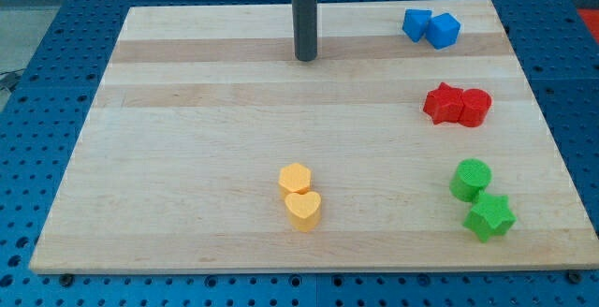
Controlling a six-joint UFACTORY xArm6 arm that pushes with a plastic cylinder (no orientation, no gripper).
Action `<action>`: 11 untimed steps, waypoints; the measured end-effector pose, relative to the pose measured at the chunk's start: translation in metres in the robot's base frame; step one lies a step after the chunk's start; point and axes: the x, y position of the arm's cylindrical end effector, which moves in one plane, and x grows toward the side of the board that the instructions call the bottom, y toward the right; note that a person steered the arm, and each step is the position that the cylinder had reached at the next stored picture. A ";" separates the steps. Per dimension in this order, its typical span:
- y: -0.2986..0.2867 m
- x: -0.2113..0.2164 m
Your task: Move the arm above the green circle
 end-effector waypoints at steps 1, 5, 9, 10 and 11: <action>0.005 0.011; 0.070 0.111; 0.141 0.161; 0.166 0.162; 0.195 0.162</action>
